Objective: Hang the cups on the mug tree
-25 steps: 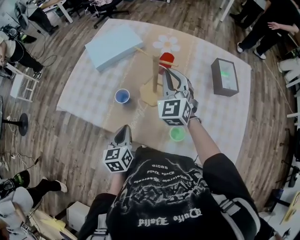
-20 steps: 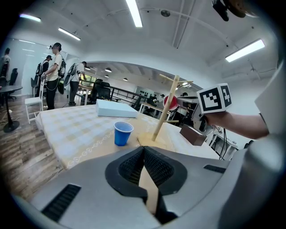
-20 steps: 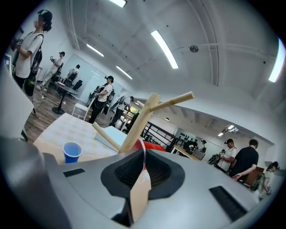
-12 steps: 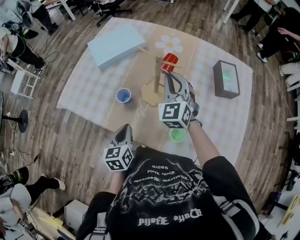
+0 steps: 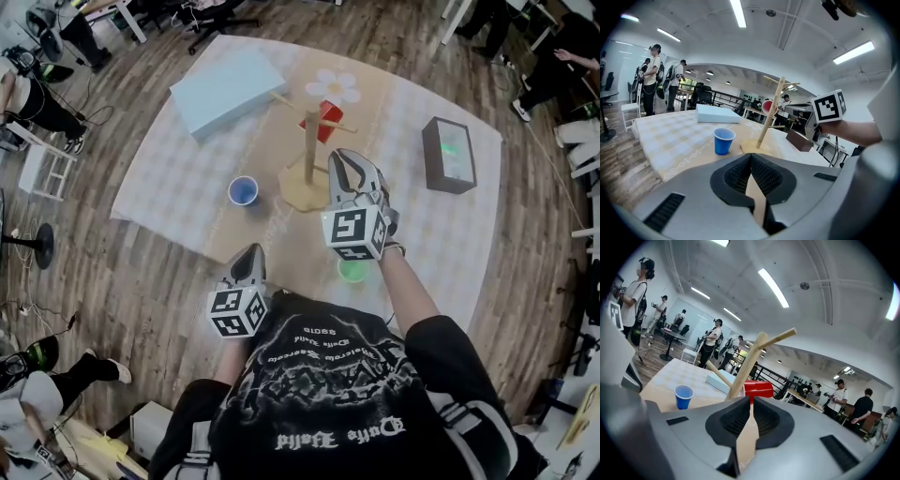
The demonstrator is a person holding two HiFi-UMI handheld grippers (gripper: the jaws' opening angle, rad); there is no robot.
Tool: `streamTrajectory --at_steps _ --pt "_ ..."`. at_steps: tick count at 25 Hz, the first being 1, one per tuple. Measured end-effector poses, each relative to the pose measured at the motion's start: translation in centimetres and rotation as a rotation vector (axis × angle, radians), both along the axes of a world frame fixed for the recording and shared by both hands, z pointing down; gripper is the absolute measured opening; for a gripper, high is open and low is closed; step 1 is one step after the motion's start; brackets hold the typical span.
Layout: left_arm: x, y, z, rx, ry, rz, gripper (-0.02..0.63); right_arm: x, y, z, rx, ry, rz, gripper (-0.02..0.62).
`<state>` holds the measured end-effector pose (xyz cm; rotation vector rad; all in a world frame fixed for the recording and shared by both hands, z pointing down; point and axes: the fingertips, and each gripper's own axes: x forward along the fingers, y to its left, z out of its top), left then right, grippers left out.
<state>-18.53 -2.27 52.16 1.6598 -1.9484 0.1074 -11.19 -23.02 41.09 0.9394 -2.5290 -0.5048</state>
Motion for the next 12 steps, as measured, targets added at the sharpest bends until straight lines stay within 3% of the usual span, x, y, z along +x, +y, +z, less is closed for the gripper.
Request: streamTrajectory --at_steps 8,12 --pt "0.3 -1.0 -0.4 0.012 -0.019 0.045 0.02 4.5 0.9 1.2 -0.206 -0.162 0.058 0.031" --pt "0.1 -1.4 0.0 0.013 -0.015 0.053 0.02 7.8 1.9 3.4 -0.281 -0.198 0.042 0.021"
